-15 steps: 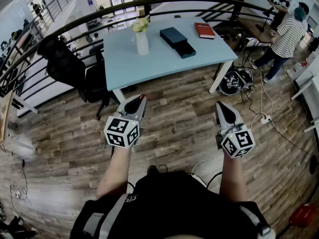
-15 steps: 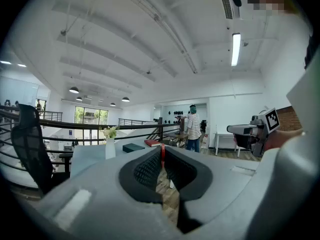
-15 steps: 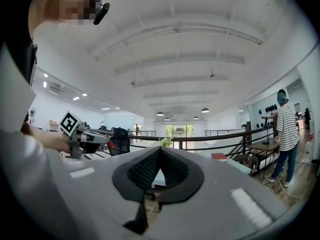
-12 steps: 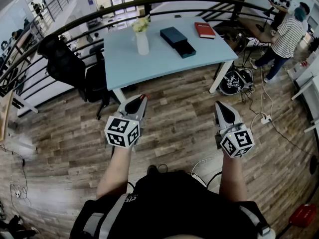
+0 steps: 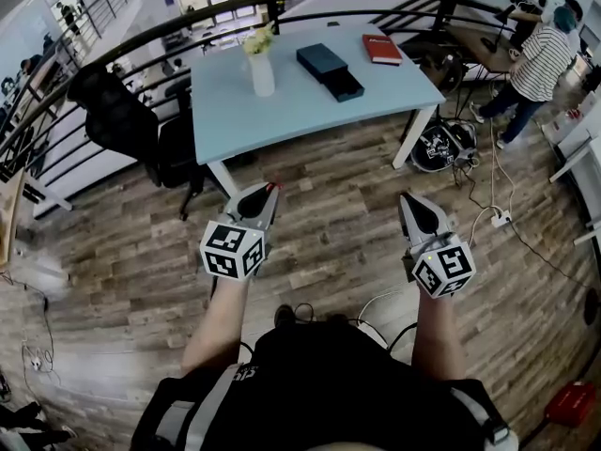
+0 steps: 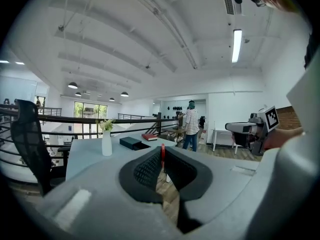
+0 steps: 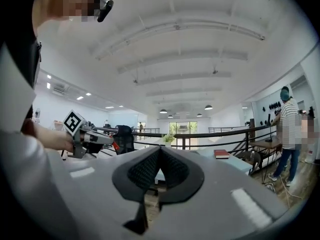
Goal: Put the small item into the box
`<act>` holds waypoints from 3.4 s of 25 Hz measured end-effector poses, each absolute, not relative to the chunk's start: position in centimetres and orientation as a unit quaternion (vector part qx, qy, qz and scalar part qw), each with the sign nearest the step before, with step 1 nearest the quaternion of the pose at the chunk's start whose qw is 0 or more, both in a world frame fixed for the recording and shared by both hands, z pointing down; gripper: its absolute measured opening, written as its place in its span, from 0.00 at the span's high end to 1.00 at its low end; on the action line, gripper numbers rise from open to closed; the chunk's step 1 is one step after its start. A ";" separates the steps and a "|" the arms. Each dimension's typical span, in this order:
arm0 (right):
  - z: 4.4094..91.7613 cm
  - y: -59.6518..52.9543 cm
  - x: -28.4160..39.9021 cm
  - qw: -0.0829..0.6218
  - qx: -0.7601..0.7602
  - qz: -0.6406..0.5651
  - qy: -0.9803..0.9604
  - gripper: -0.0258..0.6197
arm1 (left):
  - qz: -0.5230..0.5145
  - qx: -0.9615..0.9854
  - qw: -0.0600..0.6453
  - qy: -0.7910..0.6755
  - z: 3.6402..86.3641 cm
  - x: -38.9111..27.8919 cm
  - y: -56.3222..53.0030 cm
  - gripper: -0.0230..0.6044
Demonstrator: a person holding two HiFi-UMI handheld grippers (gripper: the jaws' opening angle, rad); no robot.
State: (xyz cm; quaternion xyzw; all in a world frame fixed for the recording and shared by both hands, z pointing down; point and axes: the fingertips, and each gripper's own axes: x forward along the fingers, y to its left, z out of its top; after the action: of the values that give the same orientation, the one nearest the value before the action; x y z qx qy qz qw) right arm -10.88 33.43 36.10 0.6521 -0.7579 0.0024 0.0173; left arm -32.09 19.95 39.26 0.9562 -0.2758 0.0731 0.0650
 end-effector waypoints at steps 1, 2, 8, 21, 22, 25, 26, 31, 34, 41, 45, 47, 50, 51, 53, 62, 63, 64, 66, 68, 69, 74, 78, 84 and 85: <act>36.2 33.8 -10.8 0.019 0.647 0.001 -0.762 0.96 | 0.074 0.956 0.066 -0.276 39.4 -31.8 20.2 0.93; 36.2 34.1 -10.6 0.019 0.645 0.002 -0.764 0.96 | 0.075 0.956 0.066 -0.277 39.4 -31.5 20.4 0.93; 36.0 36.5 -7.7 -0.011 0.647 0.014 -0.762 0.96 | 0.073 0.955 0.058 -0.281 38.5 -29.2 22.3 0.93; 37.9 37.3 -3.5 -0.028 0.645 0.049 -0.762 0.96 | 0.084 0.953 0.065 -0.285 39.4 -25.8 24.9 0.93; 38.2 36.9 -3.5 -0.027 0.644 0.053 -0.763 0.96 | 0.083 0.953 0.067 -0.285 39.6 -25.7 24.7 0.93; 39.0 35.1 -3.5 -0.021 0.640 0.060 -0.765 0.96 | 0.081 0.951 0.076 -0.287 40.6 -25.5 23.3 0.93; 39.2 34.3 -3.4 -0.019 0.639 0.062 -0.766 0.96 | 0.081 0.951 0.080 -0.288 41.0 -25.4 22.6 0.93; 39.5 29.4 -1.9 -0.009 0.637 0.067 -0.768 0.96 | 0.072 0.948 0.096 -0.294 41.9 -24.1 17.5 0.93; 39.6 26.0 -0.6 -0.006 0.639 0.063 -0.766 0.96 | 0.058 0.949 0.103 -0.291 41.9 -22.9 14.0 0.93; 39.9 15.9 1.3 -0.006 0.636 0.074 -0.768 0.96 | 0.054 0.954 0.100 -0.277 41.2 -19.8 4.7 0.93; 39.4 10.4 1.7 -0.005 0.631 0.077 -0.772 0.96 | 0.057 0.956 0.097 -0.271 40.7 -18.3 -0.6 0.93; 38.7 8.0 2.1 -0.006 0.632 0.070 -0.771 0.96 | 0.055 0.957 0.094 -0.268 40.4 -17.7 -2.9 0.93; 37.8 5.0 2.1 -0.008 0.634 0.062 -0.771 0.96 | 0.055 0.959 0.088 -0.265 39.9 -17.7 -5.4 0.93; 37.7 4.1 2.1 -0.008 0.635 0.062 -0.770 0.96 | 0.055 0.959 0.087 -0.263 39.9 -17.8 -6.2 0.93; 37.9 2.4 1.9 -0.006 0.636 0.064 -0.769 0.96 | 0.054 0.960 0.088 -0.259 39.9 -17.8 -7.9 0.93; 40.8 -1.8 1.4 0.021 0.638 0.100 -0.763 0.96 | 0.061 0.965 0.119 -0.227 42.7 -16.1 -12.0 0.93; 40.9 -2.2 1.6 0.022 0.639 0.101 -0.762 0.96 | 0.062 0.964 0.121 -0.227 43.0 -16.0 -12.3 0.93; 41.1 -2.6 1.8 0.021 0.639 0.102 -0.762 0.96 | 0.063 0.963 0.124 -0.229 43.2 -16.0 -12.7 0.93; 41.5 -3.4 2.3 0.019 0.636 0.106 -0.764 0.96 | 0.067 0.961 0.128 -0.235 43.7 -15.7 -13.4 0.93; 42.0 -4.1 2.9 0.019 0.629 0.111 -0.769 0.96 | 0.071 0.959 0.129 -0.240 44.0 -15.2 -14.1 0.93; 42.2 -4.7 3.3 0.018 0.626 0.114 -0.771 0.96 | 0.072 0.959 0.129 -0.243 44.0 -14.8 -14.5 0.93; 42.8 -8.2 6.3 0.011 0.605 0.123 -0.787 0.96 | 0.080 0.953 0.125 -0.266 43.9 -12.0 -17.2 0.93; 43.6 -10.9 9.6 0.028 0.580 0.120 -0.805 0.96 | 0.081 0.944 0.132 -0.291 44.4 -8.3 -19.1 0.93; 42.9 -14.0 17.1 0.033 0.545 0.122 -0.829 0.96 | 0.074 0.938 0.135 -0.310 42.9 0.3 -21.0 0.93; 42.8 -14.3 18.3 0.033 0.540 0.122 -0.832 0.96 | 0.073 0.937 0.135 -0.313 42.8 1.6 -21.1 0.93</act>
State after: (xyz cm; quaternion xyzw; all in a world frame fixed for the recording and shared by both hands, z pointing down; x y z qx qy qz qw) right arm 18.34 -14.30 42.84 0.5397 -0.8322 0.1225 0.0334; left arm 1.58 -21.09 42.81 0.9373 -0.3128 0.0733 0.1350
